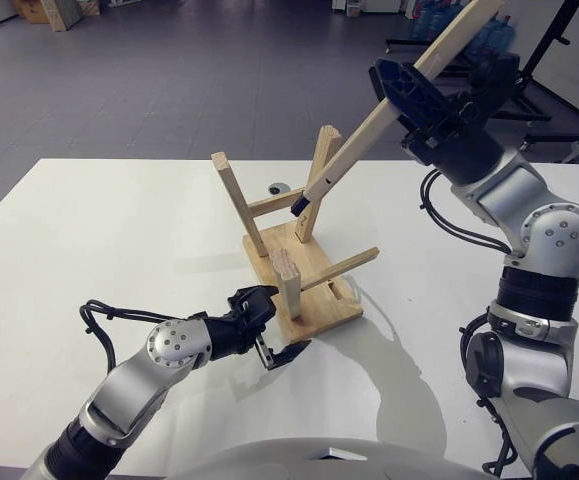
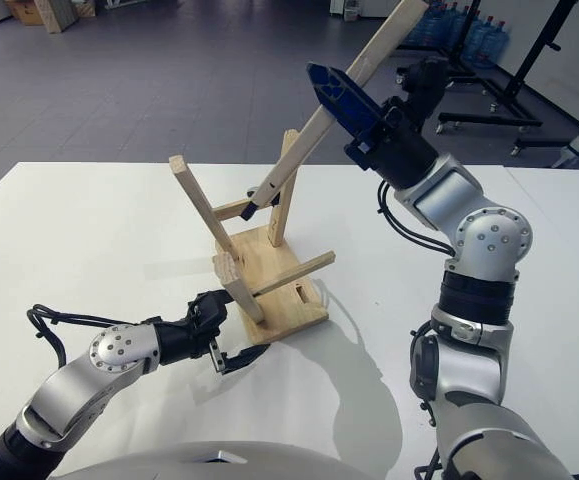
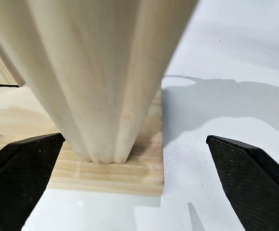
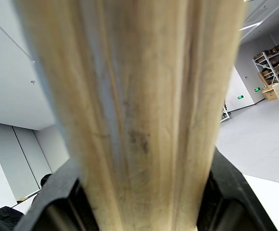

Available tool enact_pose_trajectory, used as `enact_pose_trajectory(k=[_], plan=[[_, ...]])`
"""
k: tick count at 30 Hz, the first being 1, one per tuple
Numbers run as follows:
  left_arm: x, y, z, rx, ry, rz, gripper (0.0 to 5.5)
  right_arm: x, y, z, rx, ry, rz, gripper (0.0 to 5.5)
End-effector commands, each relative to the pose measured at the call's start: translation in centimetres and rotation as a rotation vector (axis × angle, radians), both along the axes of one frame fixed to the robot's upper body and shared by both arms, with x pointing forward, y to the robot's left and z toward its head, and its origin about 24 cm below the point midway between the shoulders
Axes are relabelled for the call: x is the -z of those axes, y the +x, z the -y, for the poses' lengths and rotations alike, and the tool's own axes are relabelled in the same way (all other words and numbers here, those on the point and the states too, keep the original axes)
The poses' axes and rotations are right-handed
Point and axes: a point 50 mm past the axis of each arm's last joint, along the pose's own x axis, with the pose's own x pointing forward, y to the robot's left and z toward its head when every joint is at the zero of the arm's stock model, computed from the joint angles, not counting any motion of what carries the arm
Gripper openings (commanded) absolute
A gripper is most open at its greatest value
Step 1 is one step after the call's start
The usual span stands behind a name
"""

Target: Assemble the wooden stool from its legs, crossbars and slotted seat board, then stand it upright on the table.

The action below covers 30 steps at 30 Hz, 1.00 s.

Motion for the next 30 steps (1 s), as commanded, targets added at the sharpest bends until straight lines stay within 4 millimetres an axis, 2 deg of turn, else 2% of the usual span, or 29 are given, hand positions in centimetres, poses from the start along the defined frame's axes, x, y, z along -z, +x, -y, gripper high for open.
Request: enact_pose_trajectory(k=[1,6,9,13,16,21,26,28,30], plan=[[1.4,-0.2,-0.5,-0.006,0.098,0.035,5.40,-1.0,-0.1,-0.6,-0.032,-0.007,0.021,2.06],[2.8,1.1,-0.7,-0.095,0.177,0.131,5.40,-1.4,0.1,-0.7,-0.052,-0.012,0.021,2.06],[3.8,1.3,-1.0,-0.127,0.189,0.122,5.40,-1.5,0.1,-0.8,-0.060,-0.016,0.023,2.06],[4.4,2.4,-4.4,-0.230,0.229,0.098,5.40,-1.2,0.1,-0.6,-0.052,-0.017,0.021,2.06],[4.2,4.0,-7.9,-0.362,0.261,0.101,5.40,-1.1,0.1,-0.6,-0.036,-0.019,0.027,2.06],[4.5,6.0,-11.2,-0.526,0.350,0.125,5.40,-1.5,0.2,-0.6,-0.012,-0.003,0.050,2.06],[3.5,6.8,-11.7,-0.551,0.290,0.129,5.40,-1.6,0.0,0.0,0.022,-0.002,0.062,2.06],[1.4,7.6,-12.5,-0.596,0.165,0.113,5.40,-1.7,-0.2,0.8,0.049,-0.010,0.069,2.06],[-1.6,8.8,-13.2,-0.648,0.010,0.116,5.40,-1.7,-0.7,2.1,0.094,-0.036,0.088,2.06]])
